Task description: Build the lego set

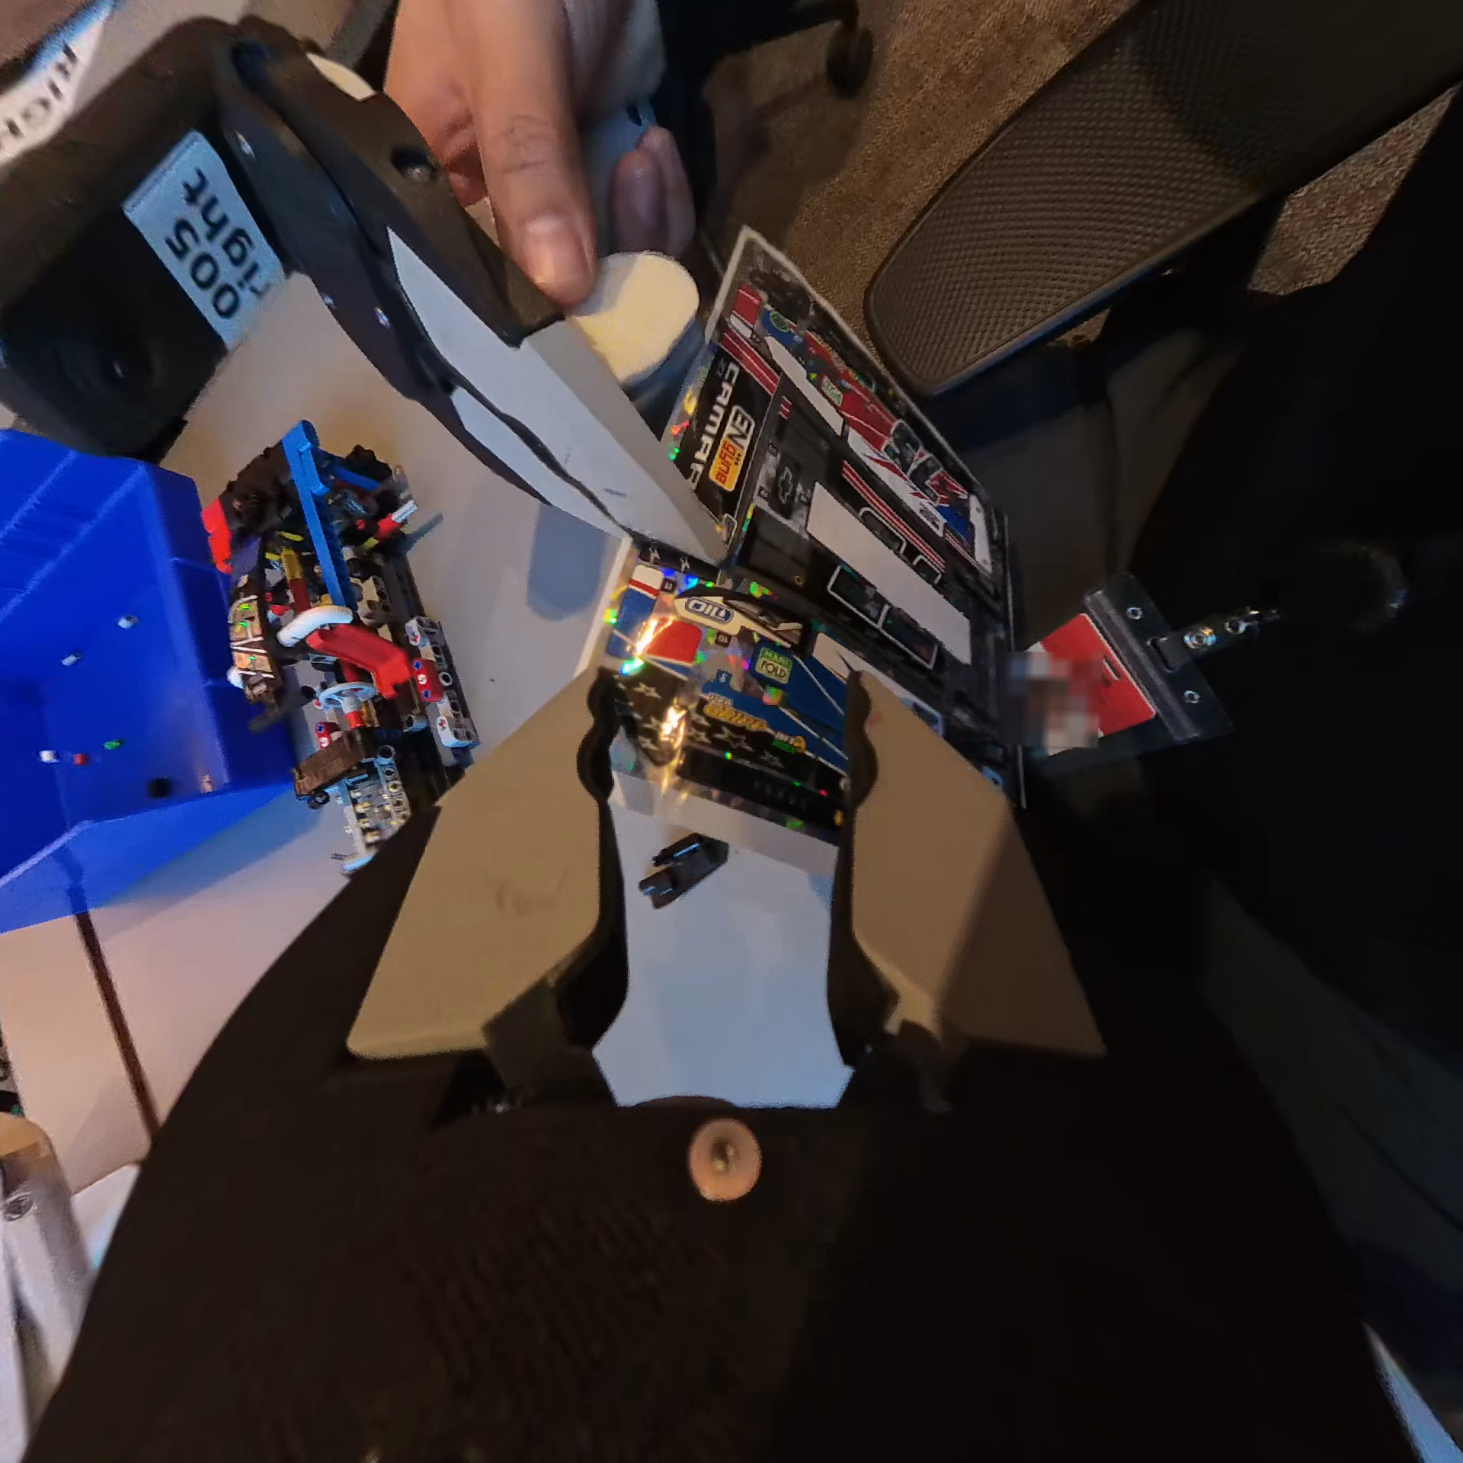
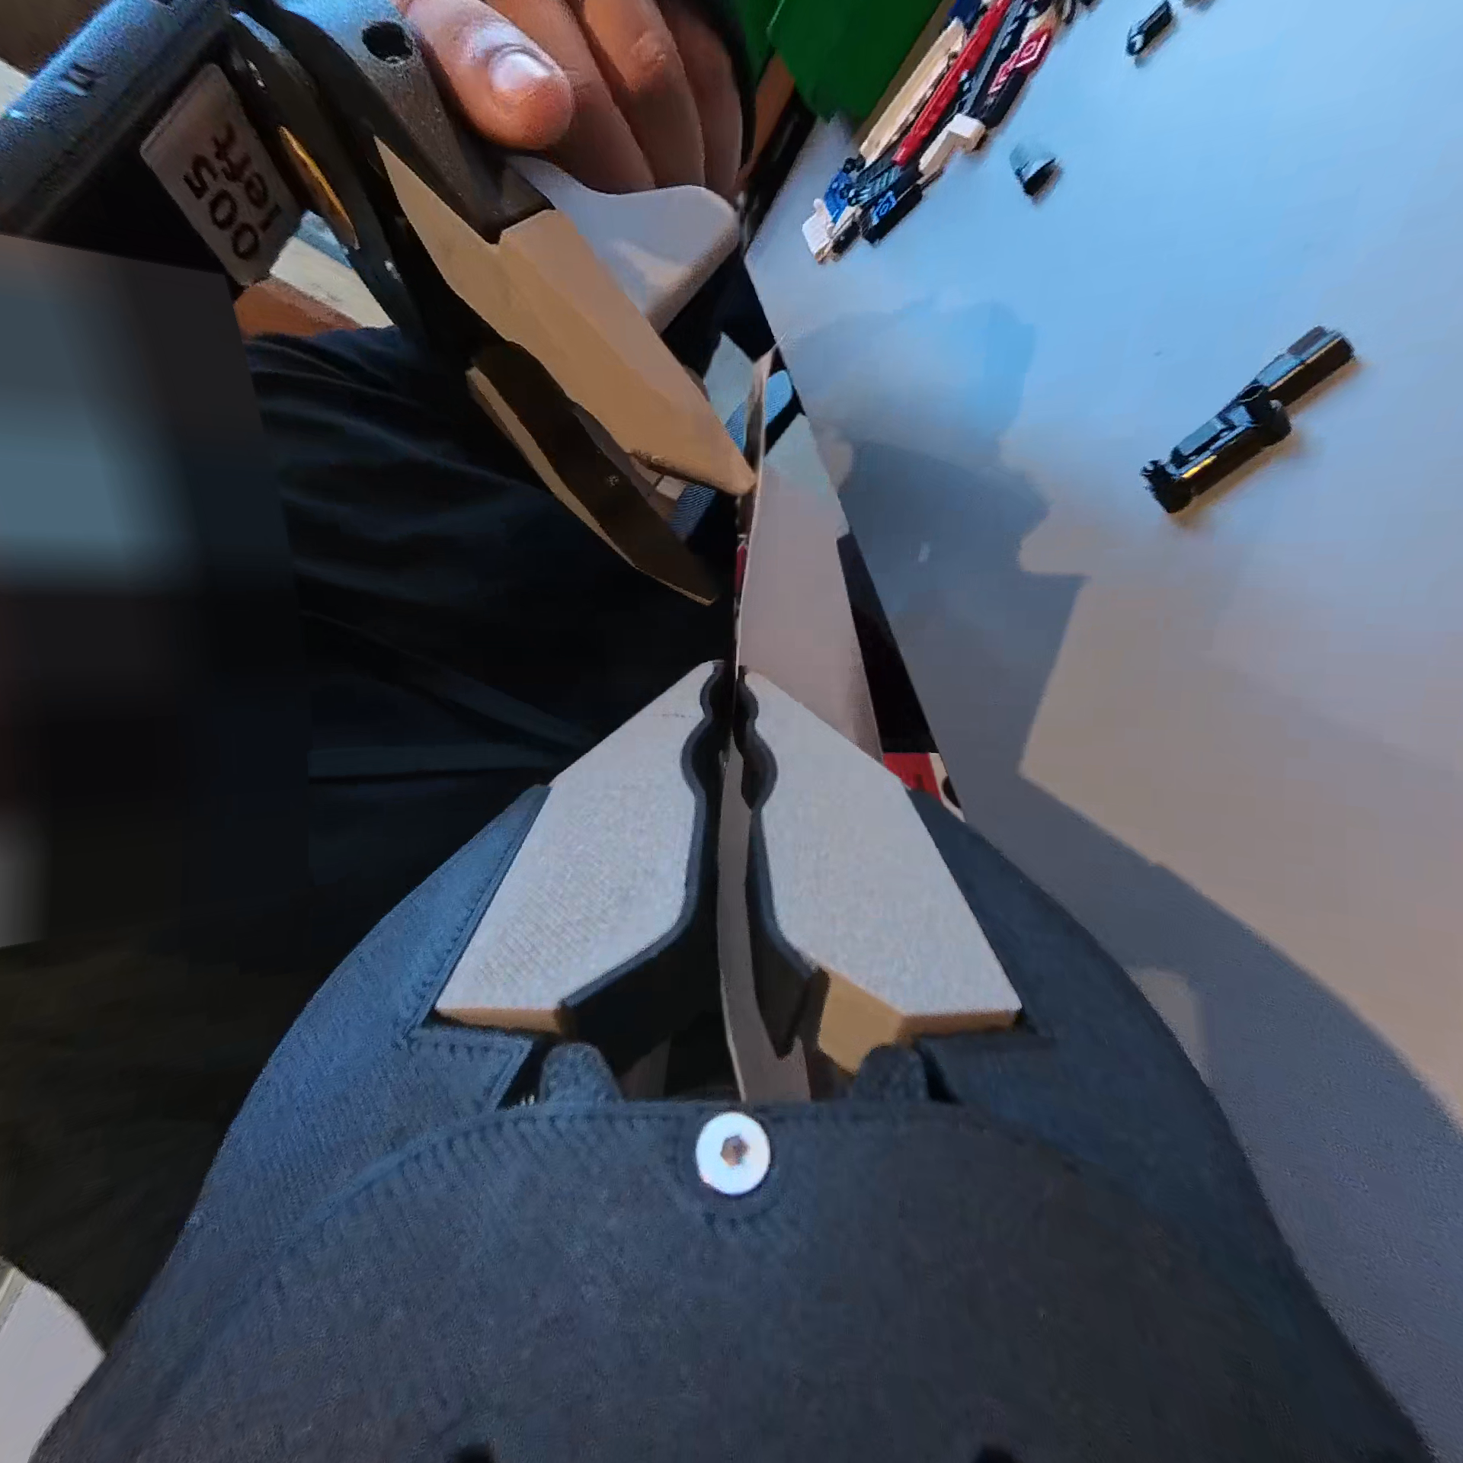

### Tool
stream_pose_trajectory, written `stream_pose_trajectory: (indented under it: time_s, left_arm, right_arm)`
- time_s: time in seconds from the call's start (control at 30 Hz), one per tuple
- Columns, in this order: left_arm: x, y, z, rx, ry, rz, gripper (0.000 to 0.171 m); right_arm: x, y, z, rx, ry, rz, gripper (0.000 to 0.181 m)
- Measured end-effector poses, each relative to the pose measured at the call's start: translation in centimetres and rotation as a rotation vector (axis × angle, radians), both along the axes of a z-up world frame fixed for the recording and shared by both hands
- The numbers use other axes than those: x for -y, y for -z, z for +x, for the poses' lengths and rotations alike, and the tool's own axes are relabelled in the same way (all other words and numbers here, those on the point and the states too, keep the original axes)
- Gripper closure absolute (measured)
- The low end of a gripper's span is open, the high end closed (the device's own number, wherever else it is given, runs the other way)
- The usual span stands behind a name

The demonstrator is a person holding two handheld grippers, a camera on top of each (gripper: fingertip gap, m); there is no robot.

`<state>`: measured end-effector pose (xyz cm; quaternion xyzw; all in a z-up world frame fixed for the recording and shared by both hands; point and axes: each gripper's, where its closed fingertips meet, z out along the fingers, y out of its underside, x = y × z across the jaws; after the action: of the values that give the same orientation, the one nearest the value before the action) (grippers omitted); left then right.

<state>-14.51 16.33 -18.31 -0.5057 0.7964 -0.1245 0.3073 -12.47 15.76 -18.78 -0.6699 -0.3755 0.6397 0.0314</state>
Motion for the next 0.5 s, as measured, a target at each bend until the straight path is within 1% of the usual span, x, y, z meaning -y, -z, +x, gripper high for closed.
stream_pose_trajectory:
  time_s: [0.07, 0.13, 0.17, 0.23, 0.3, 0.4, 0.5]
  left_arm:
    - [0.0, 0.8, -0.1, -0.018, -0.016, -0.043, 0.113]
    - [-0.1, 1.6, -0.2, -0.024, -0.019, -0.093, 0.112]
    - [0.2, 1.7, -0.2, -0.021, -0.011, -0.133, 0.115]
    - [1.1, 1.9, -0.2, -0.009, 0.014, -0.222, 0.128]
    - [1.6, 2.1, -0.3, 0.000, 0.025, -0.298, 0.127]
    - [2.1, 1.9, -0.4, 0.028, 0.037, -0.427, 0.124]
    - [2.4, 1.1, -0.2, 0.073, 0.053, -0.484, 0.120]
  right_arm:
    - [0.2, 0.0, -0.1, -0.012, -0.024, 0.007, 0.181]
    - [0.5, 0.0, -0.2, -0.017, -0.045, 0.015, 0.181]
    - [0.6, 0.0, -0.3, -0.019, -0.057, 0.023, 0.181]
    - [0.9, 0.1, -0.4, -0.016, -0.077, 0.050, 0.181]
    - [1.4, 0.2, -0.5, -0.010, -0.104, 0.092, 0.181]
    - [2.0, 0.4, -0.6, 0.008, -0.137, 0.148, 0.181]
    - [2.1, 0.2, -0.8, 0.007, -0.141, 0.172, 0.181]
